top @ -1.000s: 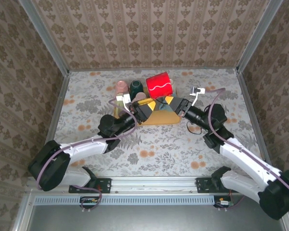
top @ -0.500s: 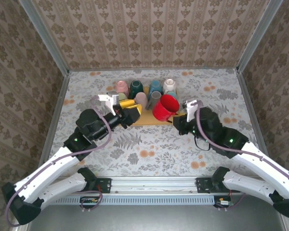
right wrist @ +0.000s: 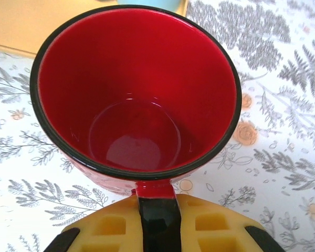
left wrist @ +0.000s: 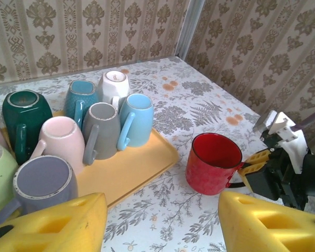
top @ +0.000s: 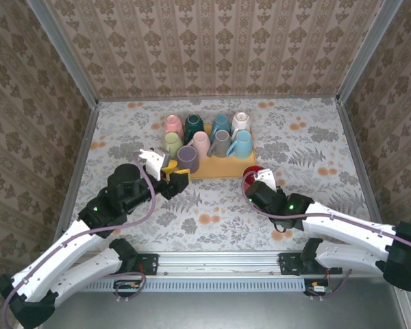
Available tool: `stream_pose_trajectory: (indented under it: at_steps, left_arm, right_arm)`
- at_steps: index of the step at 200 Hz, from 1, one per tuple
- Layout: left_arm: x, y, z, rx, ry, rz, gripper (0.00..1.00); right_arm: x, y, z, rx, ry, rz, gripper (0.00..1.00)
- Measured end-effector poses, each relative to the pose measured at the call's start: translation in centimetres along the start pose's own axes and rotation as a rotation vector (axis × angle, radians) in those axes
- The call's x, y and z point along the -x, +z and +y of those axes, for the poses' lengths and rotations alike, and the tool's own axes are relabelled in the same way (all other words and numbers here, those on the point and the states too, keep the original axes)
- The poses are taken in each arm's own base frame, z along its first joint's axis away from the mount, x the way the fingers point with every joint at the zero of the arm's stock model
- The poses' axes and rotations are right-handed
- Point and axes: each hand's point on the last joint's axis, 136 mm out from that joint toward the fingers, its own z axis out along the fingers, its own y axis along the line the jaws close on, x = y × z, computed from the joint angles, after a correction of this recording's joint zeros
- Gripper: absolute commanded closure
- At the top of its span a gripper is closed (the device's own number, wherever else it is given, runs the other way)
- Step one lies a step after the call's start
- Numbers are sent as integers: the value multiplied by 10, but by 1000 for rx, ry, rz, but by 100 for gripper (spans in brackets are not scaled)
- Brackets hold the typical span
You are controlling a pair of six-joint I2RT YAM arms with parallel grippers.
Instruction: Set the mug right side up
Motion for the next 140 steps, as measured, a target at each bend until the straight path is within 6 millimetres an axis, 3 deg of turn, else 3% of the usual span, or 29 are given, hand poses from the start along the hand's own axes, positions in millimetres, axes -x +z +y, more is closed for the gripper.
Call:
stream_pose_trajectory:
  at_steps: [30,58,85,123,140]
  left_arm:
    - [-2,1,1,3,14,4,41]
    - [-4,1,2,6,19,6,41]
    - [-5,0,3,11,20,0,41]
    - [-4,0,4,17,20,-5,41]
    - [-6,1,5,17,20,-5,41]
  right_arm:
    - [-16,22,-16,-47,77,41,100]
    - [-19,30,-24,-65,117,36,100]
    - [-16,33,-24,-58,142,22,89]
    - [-13,39,-24,-60,180,19,82]
    - [-13,40,-24,-59,189,22,75]
